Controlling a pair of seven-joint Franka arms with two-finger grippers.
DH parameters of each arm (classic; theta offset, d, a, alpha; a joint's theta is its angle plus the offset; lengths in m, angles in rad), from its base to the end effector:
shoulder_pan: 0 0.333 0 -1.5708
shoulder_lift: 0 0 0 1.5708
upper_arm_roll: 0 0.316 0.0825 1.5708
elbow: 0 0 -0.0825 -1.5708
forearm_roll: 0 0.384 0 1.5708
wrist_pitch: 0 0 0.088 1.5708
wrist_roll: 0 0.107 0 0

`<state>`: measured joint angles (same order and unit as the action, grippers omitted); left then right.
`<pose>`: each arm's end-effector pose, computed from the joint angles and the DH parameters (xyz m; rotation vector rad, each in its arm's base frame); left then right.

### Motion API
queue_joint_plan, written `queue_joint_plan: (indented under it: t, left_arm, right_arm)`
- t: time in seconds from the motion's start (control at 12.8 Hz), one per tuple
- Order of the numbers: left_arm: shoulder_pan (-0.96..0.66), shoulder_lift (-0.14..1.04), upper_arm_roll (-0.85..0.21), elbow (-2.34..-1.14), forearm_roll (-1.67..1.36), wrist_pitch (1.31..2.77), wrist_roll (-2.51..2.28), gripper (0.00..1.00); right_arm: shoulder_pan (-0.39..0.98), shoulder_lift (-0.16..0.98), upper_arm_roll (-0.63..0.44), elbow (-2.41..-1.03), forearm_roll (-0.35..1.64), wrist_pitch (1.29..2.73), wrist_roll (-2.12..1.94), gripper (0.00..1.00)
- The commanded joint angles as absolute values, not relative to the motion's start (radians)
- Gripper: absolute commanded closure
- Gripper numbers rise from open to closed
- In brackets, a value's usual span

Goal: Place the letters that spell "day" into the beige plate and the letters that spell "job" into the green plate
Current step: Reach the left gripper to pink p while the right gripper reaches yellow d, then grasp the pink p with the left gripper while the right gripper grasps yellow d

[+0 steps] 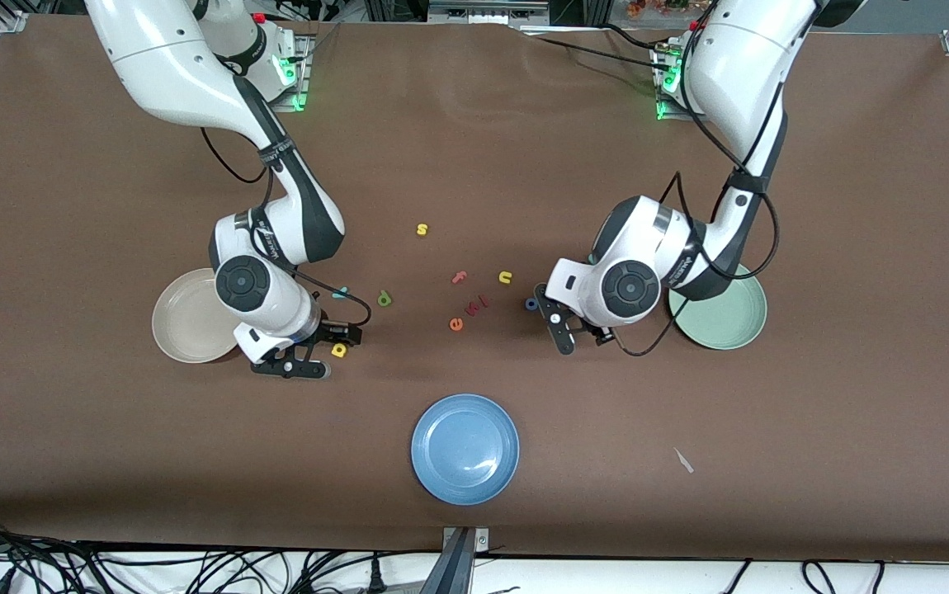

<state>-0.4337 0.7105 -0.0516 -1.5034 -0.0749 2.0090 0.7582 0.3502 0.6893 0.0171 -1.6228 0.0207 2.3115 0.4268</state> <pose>0.6107 -0.3212 0.2326 2.4816 -1.6899 -0.2847 0.6458 0.2473 0.2190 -3.1153 0.1206 0.0166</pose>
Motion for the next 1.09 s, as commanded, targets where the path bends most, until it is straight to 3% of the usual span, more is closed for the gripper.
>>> queue_joint_plan:
  t: [0.0,0.31,0.7,1.01]
  left_arm:
    - [-0.456,0.701,-0.044,-1.583,-0.013,2.11,0.807,0.0]
    - [-0.494,0.704,-0.044,-1.612,0.097,2.157,0.831,0.03]
    - [-0.489,0.713,-0.044,-1.646,0.103,2.169,0.834,0.29]
    - [-0.492,0.715,-0.044,-1.646,0.15,2.184,0.833,0.3]
  right_arm:
    - [0.357,0.742,0.014,-1.585,0.021,2.333,0.422,0.01]
    - [0.356,0.782,0.015,-1.537,0.031,2.33,0.417,0.01]
    - [0.356,0.801,0.015,-1.52,0.031,2.329,0.414,0.04]
    - [0.356,0.821,0.018,-1.505,0.032,2.327,0.417,0.14]
